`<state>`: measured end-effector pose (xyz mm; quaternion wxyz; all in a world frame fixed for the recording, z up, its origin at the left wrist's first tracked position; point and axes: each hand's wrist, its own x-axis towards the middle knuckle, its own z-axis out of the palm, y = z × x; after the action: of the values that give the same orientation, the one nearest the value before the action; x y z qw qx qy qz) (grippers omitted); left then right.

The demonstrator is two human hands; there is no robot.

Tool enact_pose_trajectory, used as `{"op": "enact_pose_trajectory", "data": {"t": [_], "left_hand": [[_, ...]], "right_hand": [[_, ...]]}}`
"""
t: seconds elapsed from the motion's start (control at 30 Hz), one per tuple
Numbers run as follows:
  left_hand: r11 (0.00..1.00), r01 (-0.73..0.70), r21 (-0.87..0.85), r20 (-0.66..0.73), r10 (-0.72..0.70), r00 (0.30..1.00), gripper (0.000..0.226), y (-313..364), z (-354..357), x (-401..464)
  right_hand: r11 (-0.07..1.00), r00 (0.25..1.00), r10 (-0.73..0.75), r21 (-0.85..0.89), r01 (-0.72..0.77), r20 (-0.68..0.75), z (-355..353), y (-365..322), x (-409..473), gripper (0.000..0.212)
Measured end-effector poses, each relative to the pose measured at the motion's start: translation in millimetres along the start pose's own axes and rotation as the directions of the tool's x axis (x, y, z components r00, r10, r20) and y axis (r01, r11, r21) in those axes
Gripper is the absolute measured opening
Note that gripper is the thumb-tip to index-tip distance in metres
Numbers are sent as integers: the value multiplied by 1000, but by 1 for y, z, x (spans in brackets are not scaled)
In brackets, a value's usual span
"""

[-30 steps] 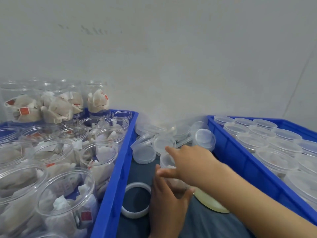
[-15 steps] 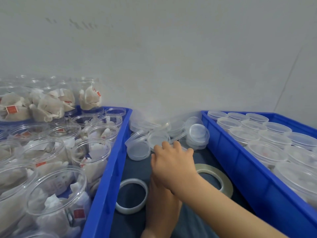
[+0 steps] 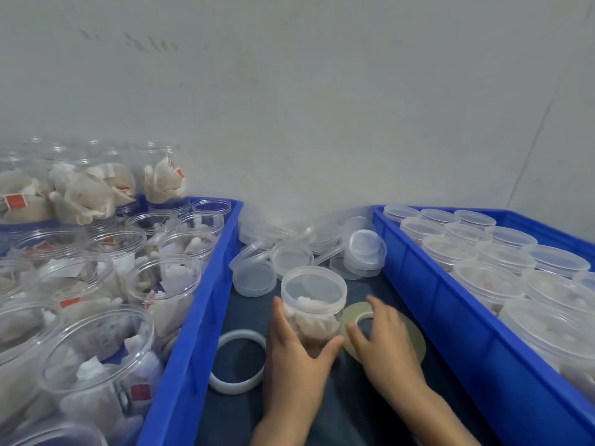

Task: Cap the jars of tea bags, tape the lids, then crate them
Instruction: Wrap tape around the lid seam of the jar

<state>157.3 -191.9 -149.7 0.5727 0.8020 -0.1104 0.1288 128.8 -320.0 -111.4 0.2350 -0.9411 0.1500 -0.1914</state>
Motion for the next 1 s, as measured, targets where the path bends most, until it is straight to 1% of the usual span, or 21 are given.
{"op": "enact_pose_trajectory", "data": {"t": [0.03, 0.07, 0.1, 0.17, 0.2, 0.27, 0.3, 0.33, 0.4, 0.43, 0.47, 0.5, 0.53, 0.57, 0.63, 0.7, 0.73, 0.77, 0.8, 0.87, 1.0], "left_hand": [[999, -22, 33, -38, 24, 999, 117, 2, 0, 8], [999, -35, 40, -28, 36, 999, 117, 3, 0, 8], [998, -35, 43, -11, 36, 999, 119, 0, -1, 4], [998, -21, 57, -22, 22, 1000, 127, 1, 0, 0], [994, -50, 93, -37, 53, 998, 130, 6, -2, 0], [972, -175, 156, -130, 196, 972, 121, 15, -6, 0], [941, -278, 191, -200, 315, 928, 111, 17, -6, -3], [897, -381, 223, -260, 432, 864, 98, 22, -7, -5], [788, -549, 278, -307, 614, 727, 72, 29, -11, -7], [729, -607, 317, -279, 683, 675, 63, 31, -11, -9], [679, -645, 351, -224, 730, 646, 56, 33, -9, -12], [646, -672, 363, -158, 753, 639, 55, 36, -8, -15], [633, -686, 359, -91, 755, 649, 57, 38, -5, -19], [650, -681, 337, -37, 732, 681, 61, 38, -3, -22], [770, -591, 240, 37, 602, 798, 64, 39, 0, -27], [925, -378, 49, 73, 374, 924, 53, 44, 1, -31], [964, -254, -77, 94, 261, 961, 49, 46, 3, -32], [973, -145, -182, 95, 164, 982, 50, 45, 5, -32], [971, -81, -224, 83, 102, 991, 51, 45, 7, -32], [963, 1, -268, 60, 16, 998, 47, 47, 8, -31], [933, 127, -336, 67, -111, 992, 21, 45, 7, -28]], "right_hand": [[991, 993, 1, -136, 14, 114, 5, 18, 0, 65], [967, 980, 7, -249, 44, 199, 9, 31, 0, 67], [954, 980, -23, -287, 81, 199, 11, 38, 0, 65], [954, 989, -79, -280, 111, 125, 12, 35, -4, 50], [951, 992, -82, -291, 106, 94, 9, 30, -5, 45], [954, 997, -57, -290, 72, 59, 5, 32, -4, 44], [963, 998, -50, -263, 61, 45, 2, 32, -5, 44], [976, 999, -38, -214, 41, 20, -2, 31, -6, 44], [999, 999, 5, -54, -8, -50, -14, 30, -9, 46], [998, 995, 37, 58, -32, -92, -20, 29, -11, 48], [990, 989, 59, 136, -40, -138, -23, 29, -13, 51], [979, 981, 84, 199, -48, -174, -26, 27, -16, 55], [973, 975, 91, 227, -44, -202, -28, 26, -18, 58], [970, 974, 92, 241, -40, -207, -30, 25, -20, 60], [973, 978, 70, 232, -23, -198, -31, 22, -23, 63], [979, 982, 41, 206, -2, -186, -29, 20, -25, 62], [983, 982, 24, 184, 11, -190, -29, 19, -25, 62], [986, 982, 14, 166, 17, -188, -29, 18, -26, 61], [987, 983, 6, 157, 23, -185, -28, 18, -26, 60], [987, 985, -7, 158, 35, -172, -28, 18, -27, 57], [986, 983, -66, 141, 91, -173, -30, 19, -27, 52]]}}
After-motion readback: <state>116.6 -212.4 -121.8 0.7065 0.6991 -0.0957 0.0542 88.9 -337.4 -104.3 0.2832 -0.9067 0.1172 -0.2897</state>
